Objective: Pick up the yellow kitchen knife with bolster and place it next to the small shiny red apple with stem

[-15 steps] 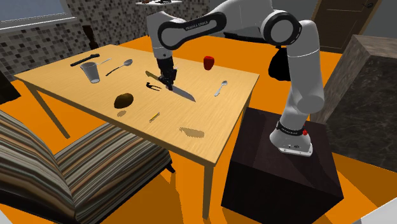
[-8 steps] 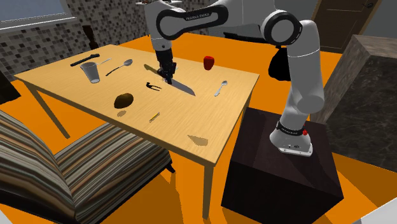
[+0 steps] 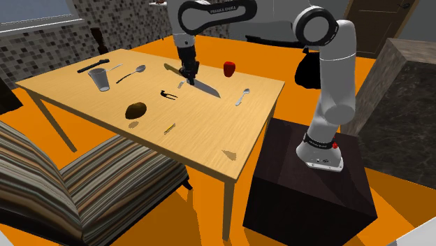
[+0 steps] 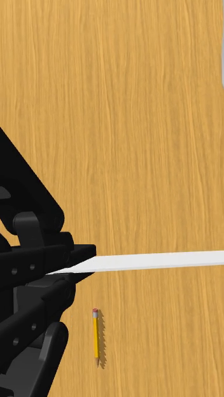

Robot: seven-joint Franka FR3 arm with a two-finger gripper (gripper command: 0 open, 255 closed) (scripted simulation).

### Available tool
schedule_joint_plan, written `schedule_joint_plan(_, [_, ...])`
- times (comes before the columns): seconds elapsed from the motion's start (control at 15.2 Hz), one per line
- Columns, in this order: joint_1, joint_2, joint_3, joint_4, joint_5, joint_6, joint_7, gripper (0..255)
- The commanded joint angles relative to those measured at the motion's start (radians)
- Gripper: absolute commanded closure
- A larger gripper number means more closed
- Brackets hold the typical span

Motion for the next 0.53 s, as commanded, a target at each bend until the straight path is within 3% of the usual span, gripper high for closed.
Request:
schedule_joint_plan(0.0, [-0.03, -0.049, -0.012, -0.065, 0.006, 0.015, -0.041, 255])
schedule_joint_plan(0.46, [-0.125, -0.174, -0.067, -0.236, 0.015, 0.058, -0.19, 255])
